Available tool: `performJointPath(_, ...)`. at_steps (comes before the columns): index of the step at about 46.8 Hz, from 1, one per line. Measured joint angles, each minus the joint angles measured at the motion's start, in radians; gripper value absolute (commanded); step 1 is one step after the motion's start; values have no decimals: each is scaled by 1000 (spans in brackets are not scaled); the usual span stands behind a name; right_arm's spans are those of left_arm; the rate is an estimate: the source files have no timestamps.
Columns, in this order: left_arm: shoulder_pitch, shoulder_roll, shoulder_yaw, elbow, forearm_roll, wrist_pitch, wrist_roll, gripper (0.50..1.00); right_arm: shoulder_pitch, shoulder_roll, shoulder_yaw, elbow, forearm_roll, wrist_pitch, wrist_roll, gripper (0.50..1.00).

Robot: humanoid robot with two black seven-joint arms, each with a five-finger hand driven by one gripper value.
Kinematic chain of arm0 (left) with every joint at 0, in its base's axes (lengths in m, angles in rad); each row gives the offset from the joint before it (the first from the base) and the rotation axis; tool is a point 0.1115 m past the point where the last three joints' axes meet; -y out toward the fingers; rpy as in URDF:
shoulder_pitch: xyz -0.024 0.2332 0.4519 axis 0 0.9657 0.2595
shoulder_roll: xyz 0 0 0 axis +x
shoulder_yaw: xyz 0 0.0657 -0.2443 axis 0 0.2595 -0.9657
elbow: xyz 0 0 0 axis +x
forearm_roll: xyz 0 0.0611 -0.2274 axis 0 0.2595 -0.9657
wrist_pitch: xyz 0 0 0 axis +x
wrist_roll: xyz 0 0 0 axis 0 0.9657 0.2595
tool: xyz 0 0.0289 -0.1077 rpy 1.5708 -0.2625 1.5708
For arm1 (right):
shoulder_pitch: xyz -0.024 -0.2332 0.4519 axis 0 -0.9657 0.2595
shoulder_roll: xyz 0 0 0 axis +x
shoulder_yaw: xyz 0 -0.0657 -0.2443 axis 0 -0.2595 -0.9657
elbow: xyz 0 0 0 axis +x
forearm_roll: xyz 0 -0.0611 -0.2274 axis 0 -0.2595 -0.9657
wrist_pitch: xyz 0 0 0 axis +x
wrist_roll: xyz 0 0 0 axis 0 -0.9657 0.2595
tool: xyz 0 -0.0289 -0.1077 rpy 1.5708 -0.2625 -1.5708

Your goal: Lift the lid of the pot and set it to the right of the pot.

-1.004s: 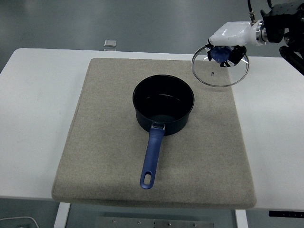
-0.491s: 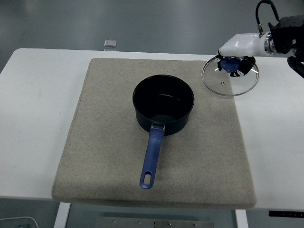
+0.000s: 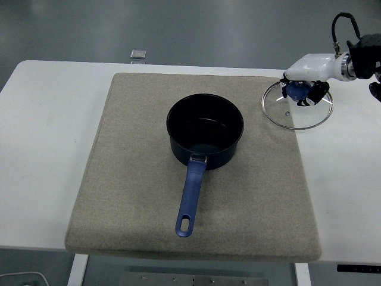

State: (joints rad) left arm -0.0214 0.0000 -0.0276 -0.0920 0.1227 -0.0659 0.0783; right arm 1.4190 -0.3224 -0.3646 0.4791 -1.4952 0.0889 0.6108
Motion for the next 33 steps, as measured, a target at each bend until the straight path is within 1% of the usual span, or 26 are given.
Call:
performJointPath(8,0,0,0,0,0,0,0,1000,-13,0,2,3,6,0,0,500)
performJointPath(17,0,0,0,0,0,0,0,1000,-34,-8,-3,4,50,0,0,500)
performJointPath(33,0,0,0,0,0,0,0,1000,-52,-7,-3,4,53,-21,0,500)
